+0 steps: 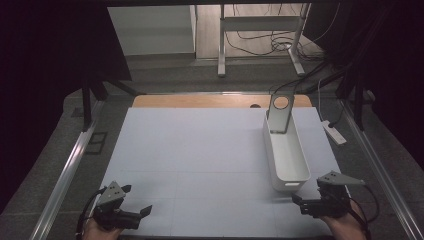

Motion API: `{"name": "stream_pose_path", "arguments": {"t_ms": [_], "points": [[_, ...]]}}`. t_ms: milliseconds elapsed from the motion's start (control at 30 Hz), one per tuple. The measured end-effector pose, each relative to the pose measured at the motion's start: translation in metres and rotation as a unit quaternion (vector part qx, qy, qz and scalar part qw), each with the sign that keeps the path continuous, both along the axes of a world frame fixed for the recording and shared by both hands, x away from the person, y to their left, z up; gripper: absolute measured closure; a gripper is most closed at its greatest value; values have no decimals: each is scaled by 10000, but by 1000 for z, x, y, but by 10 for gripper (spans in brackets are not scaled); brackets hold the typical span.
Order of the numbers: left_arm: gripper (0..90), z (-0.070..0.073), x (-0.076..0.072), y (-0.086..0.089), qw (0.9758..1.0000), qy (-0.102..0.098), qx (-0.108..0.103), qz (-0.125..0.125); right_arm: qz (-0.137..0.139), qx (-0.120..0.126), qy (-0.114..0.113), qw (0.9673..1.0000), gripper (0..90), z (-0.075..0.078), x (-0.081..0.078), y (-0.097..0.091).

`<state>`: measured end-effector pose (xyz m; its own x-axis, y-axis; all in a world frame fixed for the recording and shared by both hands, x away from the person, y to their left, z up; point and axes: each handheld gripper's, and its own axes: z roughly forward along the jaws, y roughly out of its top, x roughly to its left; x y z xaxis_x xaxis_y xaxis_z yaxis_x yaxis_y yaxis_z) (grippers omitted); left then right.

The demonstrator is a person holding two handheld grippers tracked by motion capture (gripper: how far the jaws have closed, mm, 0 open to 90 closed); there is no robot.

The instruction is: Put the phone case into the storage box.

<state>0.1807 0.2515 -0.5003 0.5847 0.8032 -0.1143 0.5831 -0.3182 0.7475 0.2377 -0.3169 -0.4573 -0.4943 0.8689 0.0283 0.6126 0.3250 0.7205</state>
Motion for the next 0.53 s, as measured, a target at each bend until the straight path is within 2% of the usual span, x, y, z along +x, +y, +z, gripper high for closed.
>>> {"name": "stream_pose_path", "arguments": {"t_ms": [200, 267, 533], "points": [[0, 0, 0, 0, 10000, 5, 2, 26, 11, -174, 90, 9998, 0, -11, 0, -2], [0, 0, 0, 0, 10000, 0, 10, 21, -30, -155, 150, 9998, 0, -16, 0, -4], [0, 0, 0, -1, 10000, -19, 24, 13, -105, -235, 182, 9995, 0, -17, 1, -4]]}}
